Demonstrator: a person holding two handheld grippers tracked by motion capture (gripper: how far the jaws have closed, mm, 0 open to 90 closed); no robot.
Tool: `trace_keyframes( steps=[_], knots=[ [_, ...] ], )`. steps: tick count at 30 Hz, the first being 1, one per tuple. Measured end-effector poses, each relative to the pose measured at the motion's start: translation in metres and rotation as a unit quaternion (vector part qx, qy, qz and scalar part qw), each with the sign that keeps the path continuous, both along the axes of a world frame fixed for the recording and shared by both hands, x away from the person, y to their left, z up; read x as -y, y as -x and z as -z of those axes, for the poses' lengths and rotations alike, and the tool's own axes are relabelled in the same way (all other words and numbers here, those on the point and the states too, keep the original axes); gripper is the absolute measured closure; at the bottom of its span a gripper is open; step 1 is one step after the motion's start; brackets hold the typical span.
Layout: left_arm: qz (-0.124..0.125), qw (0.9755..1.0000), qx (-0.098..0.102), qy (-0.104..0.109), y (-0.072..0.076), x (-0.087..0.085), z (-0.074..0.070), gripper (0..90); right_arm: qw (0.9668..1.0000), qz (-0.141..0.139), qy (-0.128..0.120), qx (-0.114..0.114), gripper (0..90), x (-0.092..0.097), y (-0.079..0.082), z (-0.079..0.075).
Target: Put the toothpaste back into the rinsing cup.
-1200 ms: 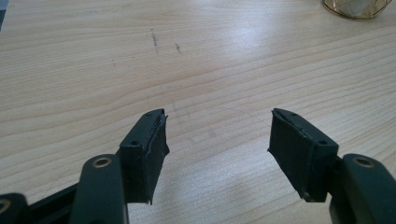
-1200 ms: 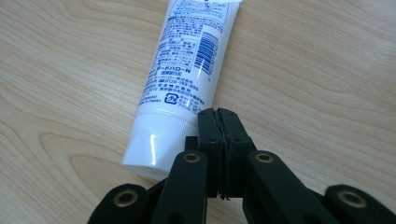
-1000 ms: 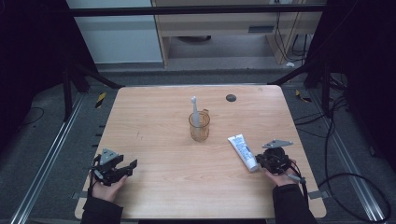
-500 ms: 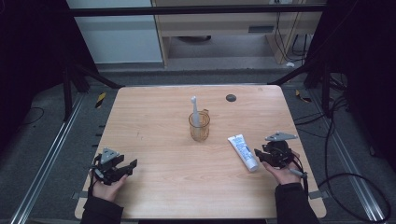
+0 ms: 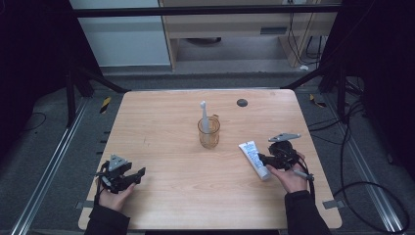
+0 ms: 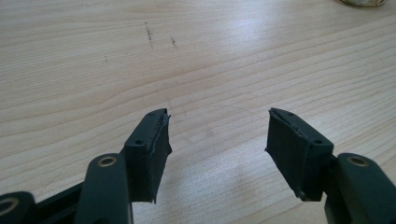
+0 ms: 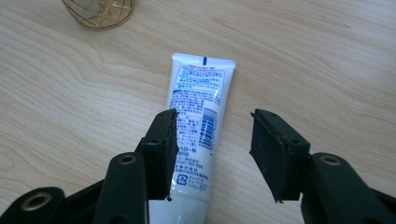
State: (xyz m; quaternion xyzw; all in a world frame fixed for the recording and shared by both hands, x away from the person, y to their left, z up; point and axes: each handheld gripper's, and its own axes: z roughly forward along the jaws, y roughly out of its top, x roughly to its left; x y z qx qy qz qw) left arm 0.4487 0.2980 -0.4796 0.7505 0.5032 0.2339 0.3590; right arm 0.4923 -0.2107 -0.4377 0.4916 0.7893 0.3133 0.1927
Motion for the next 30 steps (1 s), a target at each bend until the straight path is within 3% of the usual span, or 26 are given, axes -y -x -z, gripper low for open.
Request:
trace_keyframes(
  steps=[14,30],
  knots=[
    [0.002,1.0000,-0.001,0.001,-0.001,0.001,0.001,38.4,0.9996,-0.005,0.001,-0.029,46.4,-0.016,-0.015,0.004],
    [0.005,1.0000,-0.004,0.001,-0.002,0.002,0.001,38.3,0.9982,-0.002,0.010,-0.059,45.2,-0.019,-0.026,0.023]
  ],
)
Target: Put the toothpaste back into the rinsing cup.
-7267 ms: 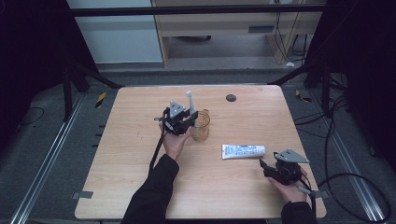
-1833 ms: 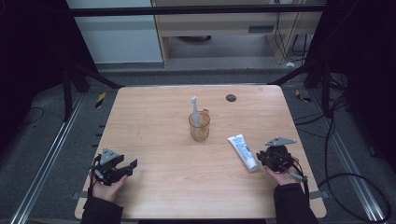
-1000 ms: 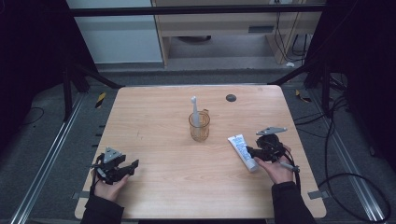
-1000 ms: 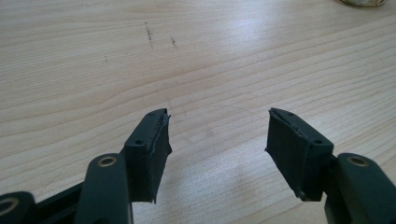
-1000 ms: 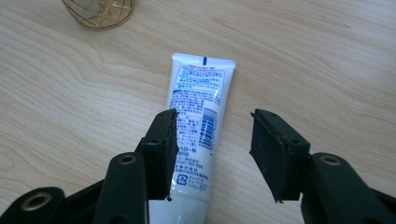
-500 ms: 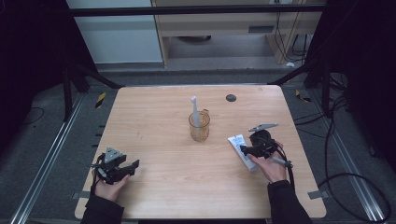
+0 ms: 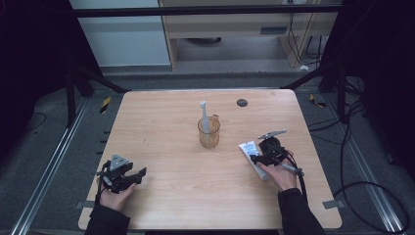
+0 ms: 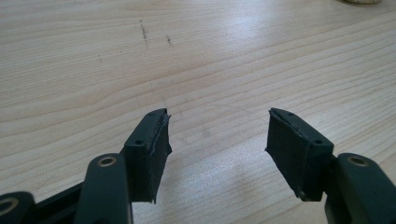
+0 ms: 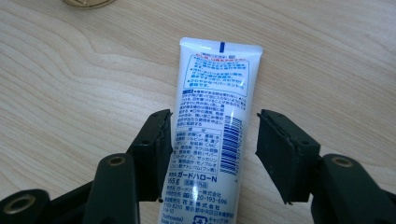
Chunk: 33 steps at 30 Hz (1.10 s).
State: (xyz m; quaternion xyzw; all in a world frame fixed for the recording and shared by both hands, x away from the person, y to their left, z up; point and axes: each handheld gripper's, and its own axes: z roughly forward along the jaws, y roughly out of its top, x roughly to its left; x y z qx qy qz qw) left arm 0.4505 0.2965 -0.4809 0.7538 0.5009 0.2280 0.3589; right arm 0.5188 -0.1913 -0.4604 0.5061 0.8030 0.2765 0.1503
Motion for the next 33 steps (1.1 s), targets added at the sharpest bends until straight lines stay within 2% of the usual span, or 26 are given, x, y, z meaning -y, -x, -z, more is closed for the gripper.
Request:
trace_keyframes(
  steps=[15,33],
  knots=[
    [0.000,1.0000,0.001,0.000,0.000,0.000,0.000,38.3,0.9990,-0.005,0.003,-0.045,45.1,-0.002,-0.003,0.006],
    [0.001,1.0000,-0.001,-0.001,0.000,0.001,0.001,38.2,0.9976,-0.001,0.010,-0.069,41.5,-0.003,-0.006,0.014]
  ],
)
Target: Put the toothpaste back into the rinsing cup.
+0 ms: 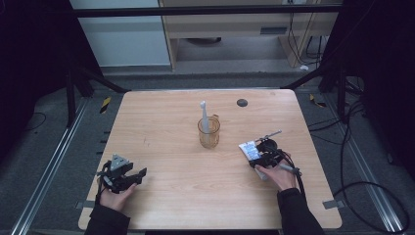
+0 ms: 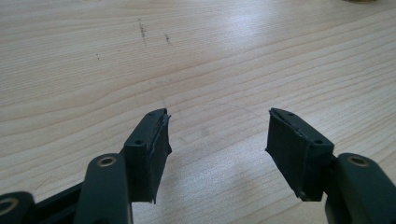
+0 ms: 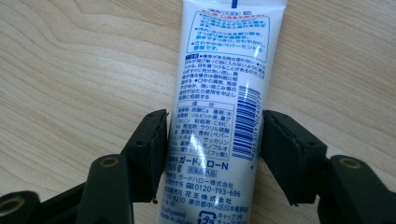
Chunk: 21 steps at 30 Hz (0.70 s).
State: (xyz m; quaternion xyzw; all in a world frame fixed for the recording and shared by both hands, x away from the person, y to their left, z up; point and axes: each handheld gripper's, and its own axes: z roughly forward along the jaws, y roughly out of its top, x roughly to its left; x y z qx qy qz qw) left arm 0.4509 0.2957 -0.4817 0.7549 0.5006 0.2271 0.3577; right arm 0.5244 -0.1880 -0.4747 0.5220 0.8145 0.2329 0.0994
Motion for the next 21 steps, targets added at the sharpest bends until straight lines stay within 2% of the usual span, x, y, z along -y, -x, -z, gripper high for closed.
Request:
trace_keyframes(
  steps=[12,15,18,21],
  knots=[
    [0.002,1.0000,-0.001,-0.003,-0.0003,0.0004,0.0001,38.2,0.9999,0.004,0.008,-0.008,42.8,-0.0021,-0.0009,0.0025],
    [0.002,1.0000,-0.001,-0.003,-0.0002,0.0006,0.0001,38.2,0.9998,0.003,0.016,-0.010,46.3,-0.0029,-0.0007,0.0017],
    [0.002,1.0000,-0.001,-0.003,-0.0002,0.0005,0.0001,38.2,0.9997,0.010,0.012,-0.016,51.1,-0.0034,-0.0004,0.0005],
    [0.001,1.0000,-0.002,-0.004,-0.0004,0.0003,0.0001,38.2,0.9998,0.011,0.014,-0.009,57.8,-0.0033,0.0003,-0.0008]
  ],
)
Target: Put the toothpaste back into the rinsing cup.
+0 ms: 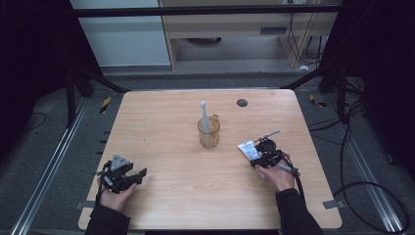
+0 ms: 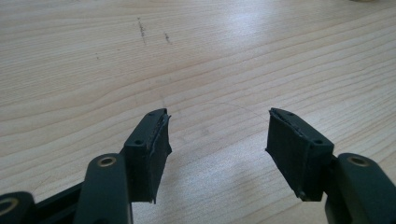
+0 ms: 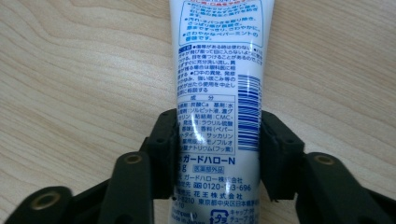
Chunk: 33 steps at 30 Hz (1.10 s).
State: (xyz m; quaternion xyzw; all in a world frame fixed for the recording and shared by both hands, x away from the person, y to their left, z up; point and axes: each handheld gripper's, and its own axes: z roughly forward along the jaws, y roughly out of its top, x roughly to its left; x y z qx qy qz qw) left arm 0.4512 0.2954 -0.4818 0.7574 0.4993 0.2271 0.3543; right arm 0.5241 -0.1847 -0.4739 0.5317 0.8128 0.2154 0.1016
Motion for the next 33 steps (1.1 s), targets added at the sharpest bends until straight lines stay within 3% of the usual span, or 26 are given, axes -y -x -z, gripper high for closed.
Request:
trace_keyframes(
  steps=[10,16,22,26,33],
  knots=[
    [-0.001,1.0000,0.001,0.000,0.000,0.000,0.000,38.3,0.9999,0.003,-0.014,0.005,66.3,0.002,0.003,-0.006],
    [-0.001,1.0000,0.001,0.002,0.000,0.000,0.000,38.3,0.9985,0.006,-0.038,0.040,66.9,0.006,0.007,-0.015],
    [0.000,1.0000,0.001,0.000,0.000,0.000,-0.001,38.3,0.9926,0.013,-0.079,0.091,67.1,0.012,0.012,-0.028],
    [0.000,1.0000,0.002,0.001,0.000,0.000,0.000,38.3,0.9880,0.017,-0.092,0.123,67.2,0.013,0.016,-0.036],
    [0.000,1.0000,0.000,0.000,0.000,0.000,0.000,38.3,0.9762,0.024,-0.126,0.175,67.2,0.011,0.021,-0.046]
  ],
)
